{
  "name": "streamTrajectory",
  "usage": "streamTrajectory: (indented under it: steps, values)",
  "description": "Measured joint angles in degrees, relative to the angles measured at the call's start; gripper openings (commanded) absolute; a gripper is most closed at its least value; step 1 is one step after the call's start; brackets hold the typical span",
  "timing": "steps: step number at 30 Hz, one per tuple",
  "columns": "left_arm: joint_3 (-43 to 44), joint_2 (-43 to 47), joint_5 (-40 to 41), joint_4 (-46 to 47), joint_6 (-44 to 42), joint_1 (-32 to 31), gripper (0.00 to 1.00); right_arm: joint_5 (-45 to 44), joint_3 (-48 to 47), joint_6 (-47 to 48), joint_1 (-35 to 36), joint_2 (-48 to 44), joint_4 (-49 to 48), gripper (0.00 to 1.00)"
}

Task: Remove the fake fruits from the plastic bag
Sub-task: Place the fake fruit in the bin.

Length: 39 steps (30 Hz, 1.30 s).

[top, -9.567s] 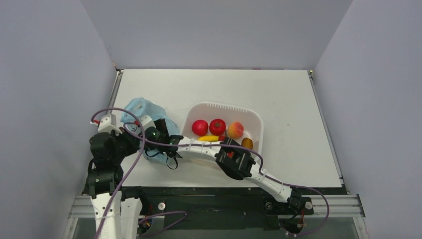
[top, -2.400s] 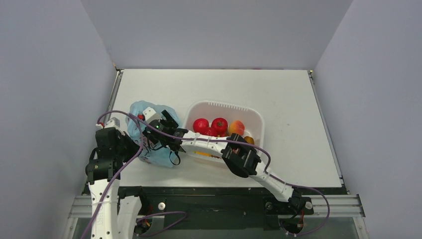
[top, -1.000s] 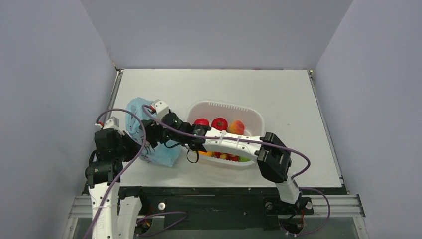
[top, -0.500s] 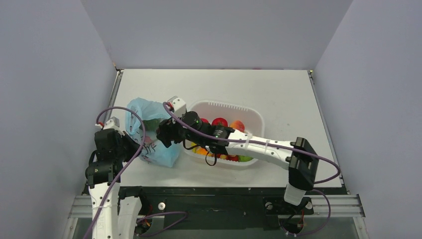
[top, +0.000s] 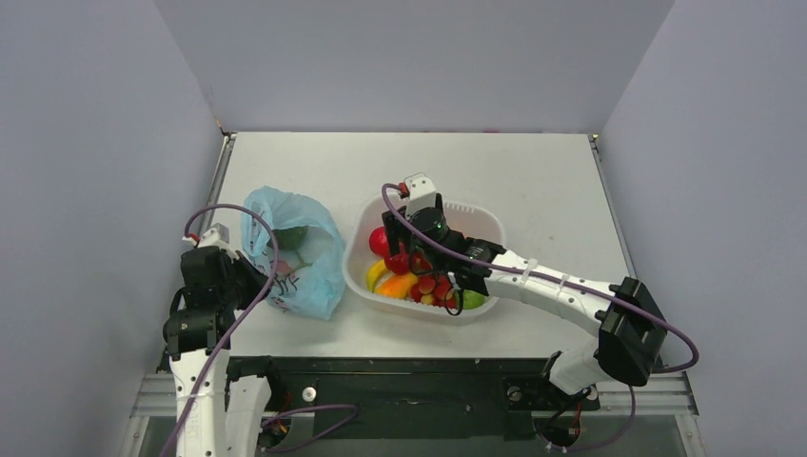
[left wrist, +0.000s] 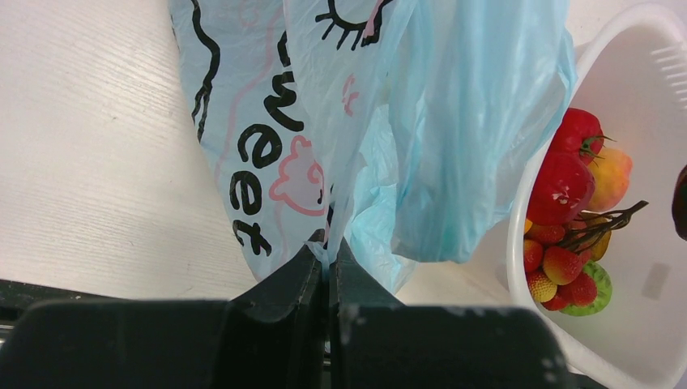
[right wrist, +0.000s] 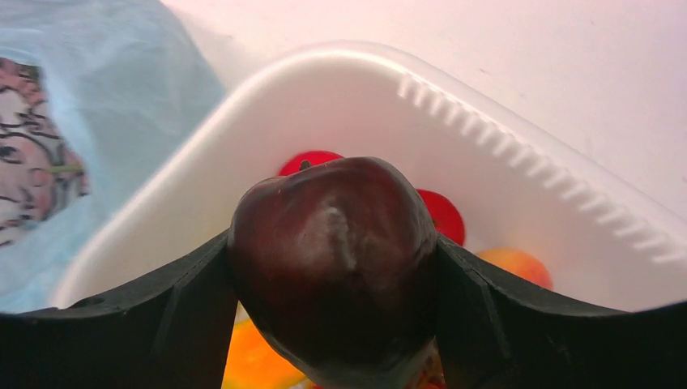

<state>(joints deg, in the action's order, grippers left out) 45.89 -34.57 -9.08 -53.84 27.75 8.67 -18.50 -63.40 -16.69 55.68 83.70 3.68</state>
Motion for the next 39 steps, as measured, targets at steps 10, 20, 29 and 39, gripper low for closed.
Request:
streamTrajectory:
  steps: [10, 20, 29, 39]
  values:
    - [0.0, -0.55, -0.42, 0.02, -0.15, 0.0, 0.0, -0.74, 4.35, -2.21, -7.06, -1.33, 2.14, 0.42]
    - [-0.02, -0.52, -0.42, 0.02, -0.17, 0.0, 0.0, -0.07, 4.35, -3.58, -7.1, -1.31, 2.03, 0.83]
    - [-0.02, -0.7, -0.42, 0.0, -0.15, 0.0, 0.0, -0.15, 4.35, -3.54, -6.82, -1.31, 1.9, 0.87]
    - [1.01, -1.33, 3.19, -3.34, 0.11, 0.0, 0.0, 3.06, 4.35, -4.98, 6.01, -1.31, -3.48, 0.85]
